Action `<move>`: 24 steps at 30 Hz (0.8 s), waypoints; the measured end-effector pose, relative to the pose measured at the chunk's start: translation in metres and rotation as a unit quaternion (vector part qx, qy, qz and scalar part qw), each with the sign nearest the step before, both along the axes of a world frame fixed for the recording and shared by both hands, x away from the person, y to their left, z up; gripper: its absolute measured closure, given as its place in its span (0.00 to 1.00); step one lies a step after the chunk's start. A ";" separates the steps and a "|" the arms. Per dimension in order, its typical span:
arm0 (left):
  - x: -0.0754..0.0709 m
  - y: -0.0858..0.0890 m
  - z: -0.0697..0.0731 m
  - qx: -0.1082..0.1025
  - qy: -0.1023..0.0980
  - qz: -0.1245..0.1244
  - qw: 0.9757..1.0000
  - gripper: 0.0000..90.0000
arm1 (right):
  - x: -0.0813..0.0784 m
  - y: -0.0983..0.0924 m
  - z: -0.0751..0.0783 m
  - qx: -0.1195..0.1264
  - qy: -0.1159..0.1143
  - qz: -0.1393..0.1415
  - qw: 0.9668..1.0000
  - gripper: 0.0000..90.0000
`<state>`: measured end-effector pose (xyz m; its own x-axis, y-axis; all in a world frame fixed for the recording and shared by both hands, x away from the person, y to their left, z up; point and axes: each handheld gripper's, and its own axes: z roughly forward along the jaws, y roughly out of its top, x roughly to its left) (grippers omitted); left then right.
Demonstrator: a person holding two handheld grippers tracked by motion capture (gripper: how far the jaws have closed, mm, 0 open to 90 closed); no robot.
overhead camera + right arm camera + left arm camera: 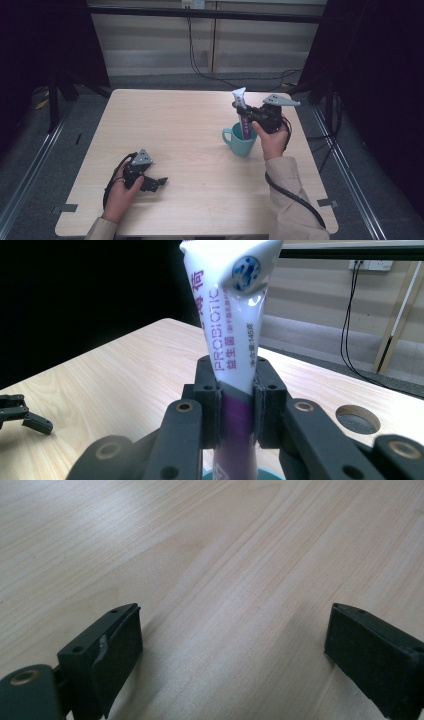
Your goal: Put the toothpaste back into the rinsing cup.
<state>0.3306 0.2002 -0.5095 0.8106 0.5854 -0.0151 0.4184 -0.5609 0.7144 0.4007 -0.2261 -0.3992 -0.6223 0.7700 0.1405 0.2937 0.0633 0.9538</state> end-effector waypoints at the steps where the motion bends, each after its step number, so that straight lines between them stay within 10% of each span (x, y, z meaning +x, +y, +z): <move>1: 0.000 0.000 0.000 0.002 0.000 -0.002 1.000 0.09 | 0.000 0.000 -0.001 0.000 0.000 0.001 1.000 0.85; 24: 0.000 0.000 0.000 0.003 0.000 -0.001 1.000 0.09 | -0.004 -0.002 -0.010 0.002 -0.001 -0.002 1.000 0.85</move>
<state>0.3307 0.2003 -0.5093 0.8122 0.5833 -0.0111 0.4162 -0.5660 0.7116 0.3965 -0.2285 -0.4096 -0.6191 0.7723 0.1426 0.2926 0.0584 0.9545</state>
